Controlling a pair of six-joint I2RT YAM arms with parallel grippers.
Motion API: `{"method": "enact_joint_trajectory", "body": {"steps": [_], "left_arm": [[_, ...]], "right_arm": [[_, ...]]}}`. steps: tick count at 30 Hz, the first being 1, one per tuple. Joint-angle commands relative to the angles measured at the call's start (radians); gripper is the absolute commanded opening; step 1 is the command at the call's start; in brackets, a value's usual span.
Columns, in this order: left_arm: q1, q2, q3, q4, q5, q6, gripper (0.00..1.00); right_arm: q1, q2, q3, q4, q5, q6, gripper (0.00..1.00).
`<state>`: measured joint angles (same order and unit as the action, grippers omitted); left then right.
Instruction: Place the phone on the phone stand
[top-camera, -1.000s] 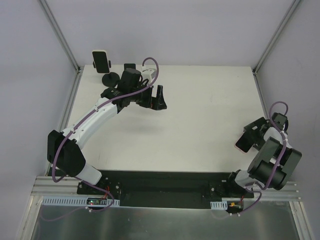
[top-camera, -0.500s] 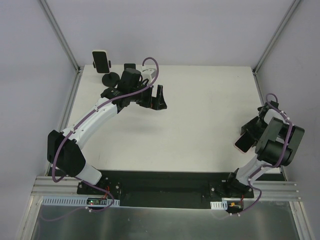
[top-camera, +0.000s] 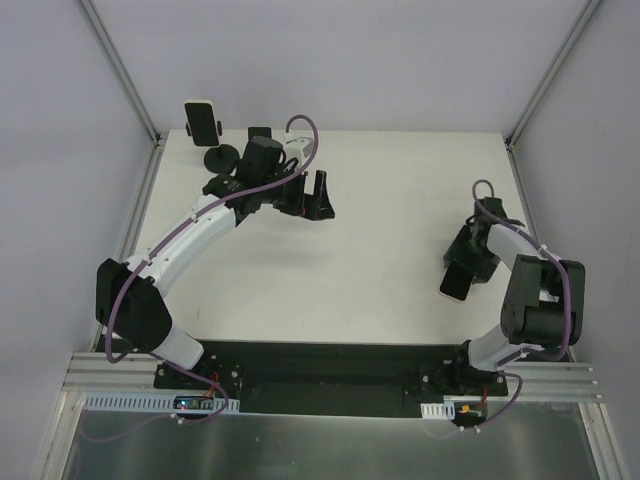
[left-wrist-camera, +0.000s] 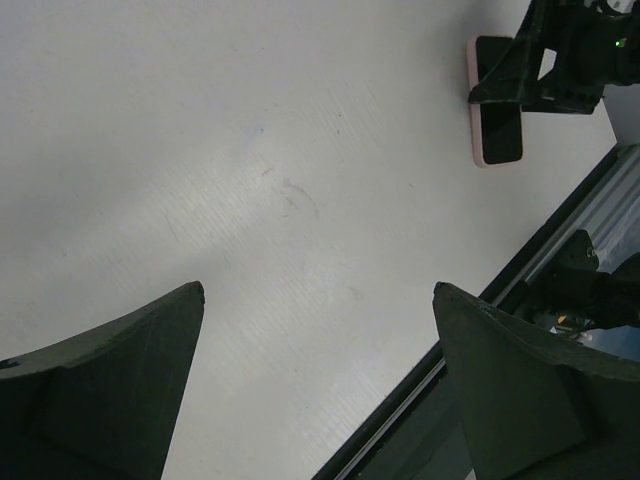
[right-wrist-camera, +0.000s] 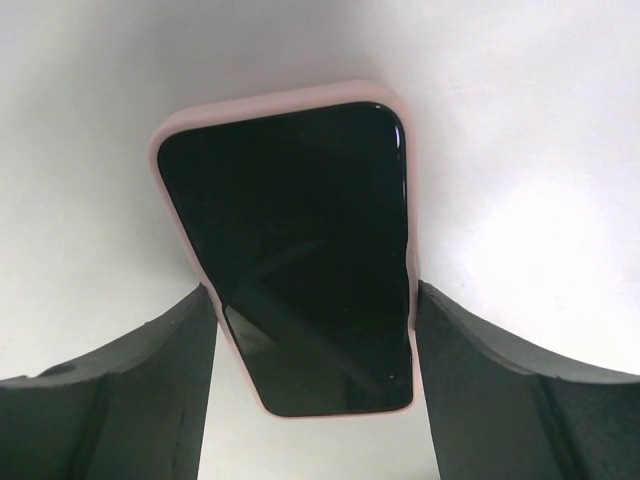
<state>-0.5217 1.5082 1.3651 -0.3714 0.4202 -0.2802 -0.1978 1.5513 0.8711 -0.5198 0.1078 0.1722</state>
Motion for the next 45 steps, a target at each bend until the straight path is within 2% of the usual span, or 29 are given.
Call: {"method": "enact_joint_trajectory", "body": {"steps": [1,2,4,5,8,11,15,20,26,28,32,37,39,41,42,43,44,45], "left_arm": [[0.022,0.018,0.008,0.026,0.049,-0.02,0.96],[0.028,0.02,0.008,0.028,0.058,-0.024,0.96],[0.061,0.033,0.006,0.035,0.086,-0.051,0.96],[0.08,0.04,0.003,0.043,0.126,-0.065,0.96],[0.144,0.079,-0.012,0.086,0.242,-0.126,0.94],[0.175,0.136,-0.043,0.185,0.388,-0.218,0.92],[0.157,0.205,-0.053,0.273,0.532,-0.286,0.89],[0.123,0.237,-0.061,0.324,0.557,-0.301,0.85],[0.098,0.227,-0.063,0.361,0.588,-0.298,0.89],[0.086,0.222,-0.063,0.362,0.585,-0.297,0.87],[0.074,0.248,-0.069,0.359,0.581,-0.318,0.7],[0.065,0.277,-0.06,0.361,0.601,-0.33,0.4],[0.052,0.279,-0.054,0.361,0.618,-0.321,0.35],[0.036,0.28,-0.049,0.361,0.638,-0.304,0.24],[0.029,0.28,-0.043,0.359,0.658,-0.3,0.18],[0.026,0.279,-0.041,0.361,0.664,-0.295,0.12],[0.023,0.279,-0.041,0.361,0.669,-0.289,0.0],[0.02,0.276,-0.041,0.361,0.672,-0.284,0.0]], "right_arm": [[0.22,-0.023,0.081,0.017,0.035,0.024,0.01],[0.324,-0.023,0.089,0.035,0.038,0.027,0.01],[0.438,-0.028,0.114,0.111,0.055,0.01,0.01],[0.546,-0.037,0.12,0.136,0.082,0.006,0.01],[0.706,-0.077,0.108,0.268,0.141,-0.043,0.01],[0.758,-0.135,0.069,0.438,0.064,-0.045,0.01],[0.798,-0.192,0.068,0.514,-0.058,-0.056,0.01],[0.859,-0.234,0.12,0.492,-0.074,-0.092,0.01],[0.897,-0.258,0.12,0.478,-0.039,-0.099,0.01],[0.917,-0.266,0.123,0.477,-0.036,-0.103,0.01],[0.969,-0.281,0.157,0.446,0.022,-0.126,0.01],[1.014,-0.29,0.196,0.42,0.05,-0.137,0.01],[1.02,-0.29,0.2,0.405,0.062,-0.138,0.01],[1.02,-0.292,0.215,0.358,0.088,-0.155,0.28],[1.02,-0.293,0.223,0.331,0.098,-0.164,0.37],[1.018,-0.303,0.227,0.307,0.104,-0.165,0.43],[1.017,-0.31,0.223,0.272,0.107,-0.206,0.47],[1.015,-0.333,0.217,0.259,0.105,-0.214,0.53]]}}
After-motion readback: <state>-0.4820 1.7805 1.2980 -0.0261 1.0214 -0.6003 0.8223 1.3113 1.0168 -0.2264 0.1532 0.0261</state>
